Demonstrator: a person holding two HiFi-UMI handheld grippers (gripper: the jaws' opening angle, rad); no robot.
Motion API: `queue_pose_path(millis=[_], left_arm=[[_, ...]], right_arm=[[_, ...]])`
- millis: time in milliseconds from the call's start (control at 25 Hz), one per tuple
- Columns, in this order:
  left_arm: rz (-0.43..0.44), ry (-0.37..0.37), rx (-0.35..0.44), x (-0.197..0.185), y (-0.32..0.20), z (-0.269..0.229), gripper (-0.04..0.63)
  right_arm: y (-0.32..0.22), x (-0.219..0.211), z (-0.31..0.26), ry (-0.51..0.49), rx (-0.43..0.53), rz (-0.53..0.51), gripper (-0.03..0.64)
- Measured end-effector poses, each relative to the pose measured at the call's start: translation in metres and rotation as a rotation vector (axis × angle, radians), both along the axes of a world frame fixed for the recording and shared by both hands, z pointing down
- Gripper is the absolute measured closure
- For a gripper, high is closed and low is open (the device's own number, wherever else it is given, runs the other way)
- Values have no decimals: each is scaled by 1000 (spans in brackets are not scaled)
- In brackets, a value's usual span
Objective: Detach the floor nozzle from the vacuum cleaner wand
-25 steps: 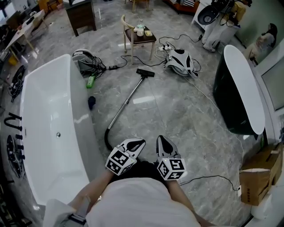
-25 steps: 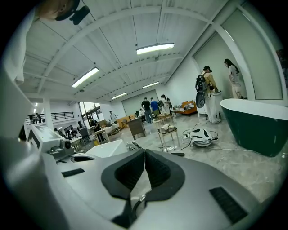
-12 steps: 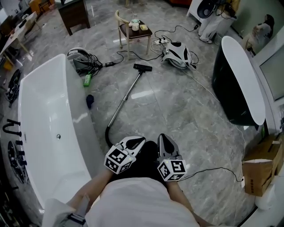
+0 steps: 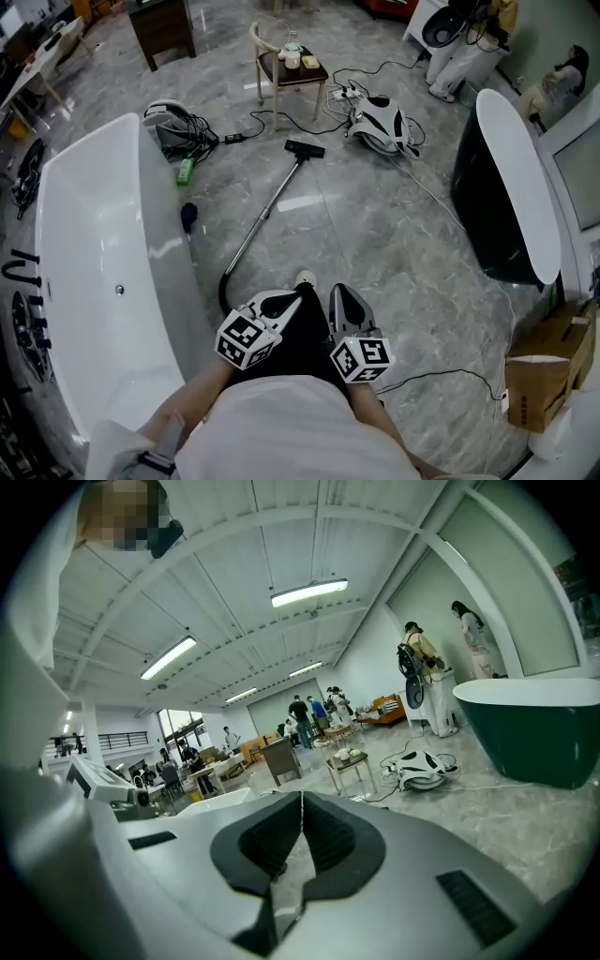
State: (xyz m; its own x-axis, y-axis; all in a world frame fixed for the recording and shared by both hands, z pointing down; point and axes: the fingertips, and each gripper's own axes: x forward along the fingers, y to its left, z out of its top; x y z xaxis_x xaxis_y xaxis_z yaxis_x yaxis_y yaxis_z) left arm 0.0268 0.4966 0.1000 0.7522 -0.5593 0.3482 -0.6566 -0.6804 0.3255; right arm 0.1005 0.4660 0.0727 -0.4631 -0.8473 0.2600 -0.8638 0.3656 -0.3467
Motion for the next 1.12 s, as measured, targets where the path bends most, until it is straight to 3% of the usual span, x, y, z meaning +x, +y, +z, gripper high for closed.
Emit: queue_pose_path(millis=[120, 240, 560, 1120], left_arm=[[-28, -10, -13, -9, -20, 5, 586], [-52, 0, -22, -14, -44, 4, 586], [-23, 46, -70, -2, -112, 8, 586], [-51, 39, -130, -3, -189, 21, 586]], right_arm=[[-22, -13, -8, 65, 59, -54, 600], [-42, -23, -19, 23, 79, -91, 600], [-111, -9, -11, 7, 3, -69, 600], [-194, -7, 5, -27, -84, -121, 600]])
